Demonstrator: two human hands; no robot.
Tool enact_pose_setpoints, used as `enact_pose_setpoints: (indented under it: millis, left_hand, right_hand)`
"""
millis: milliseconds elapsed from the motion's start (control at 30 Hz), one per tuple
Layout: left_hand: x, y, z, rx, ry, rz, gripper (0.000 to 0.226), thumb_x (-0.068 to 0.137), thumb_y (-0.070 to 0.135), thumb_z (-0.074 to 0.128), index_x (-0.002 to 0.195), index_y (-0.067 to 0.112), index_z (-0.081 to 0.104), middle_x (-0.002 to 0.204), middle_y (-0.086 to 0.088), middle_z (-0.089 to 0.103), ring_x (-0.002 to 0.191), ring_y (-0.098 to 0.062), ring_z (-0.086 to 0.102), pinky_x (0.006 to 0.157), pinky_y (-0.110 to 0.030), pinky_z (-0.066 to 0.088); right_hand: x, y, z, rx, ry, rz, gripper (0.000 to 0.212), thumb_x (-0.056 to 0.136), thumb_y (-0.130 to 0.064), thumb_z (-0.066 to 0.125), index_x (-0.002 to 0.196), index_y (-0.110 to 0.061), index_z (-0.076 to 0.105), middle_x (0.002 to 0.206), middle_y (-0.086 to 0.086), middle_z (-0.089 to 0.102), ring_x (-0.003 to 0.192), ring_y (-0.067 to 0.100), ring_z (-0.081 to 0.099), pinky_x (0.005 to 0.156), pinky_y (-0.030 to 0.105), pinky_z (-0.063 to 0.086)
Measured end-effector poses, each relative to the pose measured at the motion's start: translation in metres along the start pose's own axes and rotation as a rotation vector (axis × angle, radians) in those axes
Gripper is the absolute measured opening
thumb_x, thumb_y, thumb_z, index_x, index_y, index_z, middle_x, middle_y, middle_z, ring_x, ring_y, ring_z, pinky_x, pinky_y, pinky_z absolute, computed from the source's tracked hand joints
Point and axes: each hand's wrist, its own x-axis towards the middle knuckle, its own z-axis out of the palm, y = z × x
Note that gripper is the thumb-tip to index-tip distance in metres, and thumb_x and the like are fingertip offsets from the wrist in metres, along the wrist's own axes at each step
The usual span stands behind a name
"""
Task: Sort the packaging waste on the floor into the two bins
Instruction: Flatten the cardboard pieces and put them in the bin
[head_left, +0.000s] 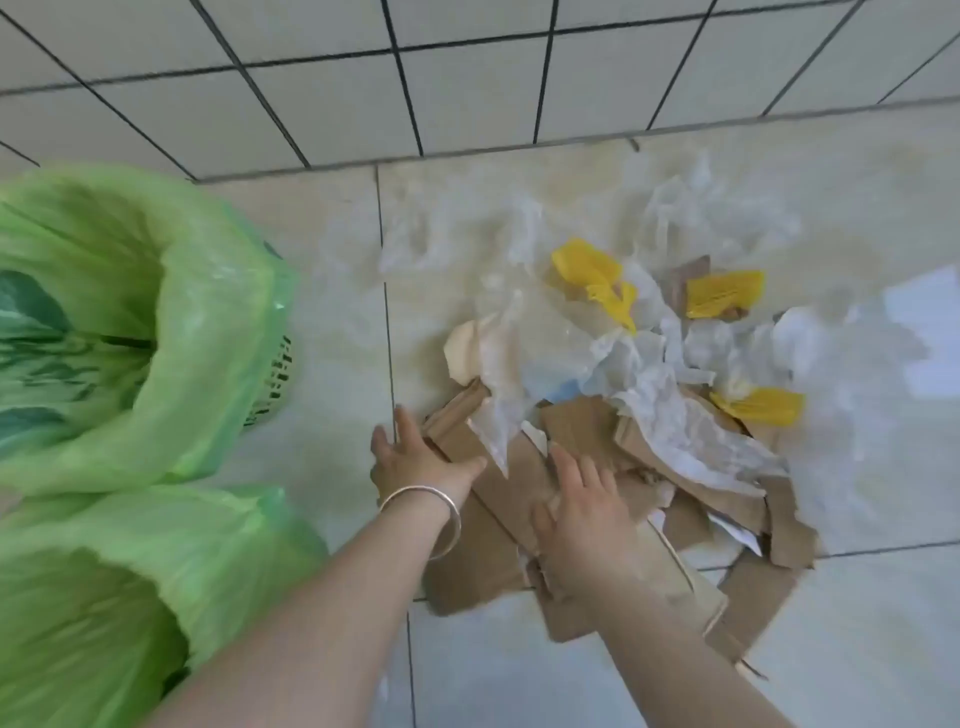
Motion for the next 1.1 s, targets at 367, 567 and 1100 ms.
enact_pose_setpoints:
  millis: [367,567,1100]
  left_hand:
    - [0.011,-0.062,0.055,-0.426,0.33,-0.218,0.1,0.063,0.036,0.082,0.145,0.017,0.028,0.144,-0.018,0.029,0.13,-0.038,0.037,0.108,-0.044,0.033]
    - [0.006,-0.066,0.055,-0.617,0.234,-0.339,0.07,0.067,0.029,0.081,0.124,0.006,0.047,0.122,-0.02,0.06,0.111,-0.036,0.058,0.091,-0.036,0.045]
    - [0.022,-0.06,0.035,-0.944,0.033,-0.058,0.012,0.079,0.018,0.072,0.09,0.013,0.067,0.076,0.001,0.066,0.075,-0.022,0.06,0.075,-0.029,0.048]
  right_hand:
    - [0.036,-0.024,0.055,0.03,0.179,0.108,0.079,0.069,-0.051,0.072,0.135,-0.017,0.044,0.12,0.007,0.054,0.11,0.027,0.053,0.089,0.038,0.045]
    - [0.031,-0.025,0.049,0.302,0.065,0.261,0.073,0.074,-0.048,0.07,0.132,-0.018,0.038,0.125,0.003,0.052,0.115,0.022,0.05,0.094,0.03,0.041]
    - [0.017,-0.016,0.041,1.128,-0.071,0.352,0.026,0.084,-0.011,0.065,0.105,-0.022,0.055,0.096,-0.002,0.064,0.09,0.015,0.062,0.078,0.026,0.052]
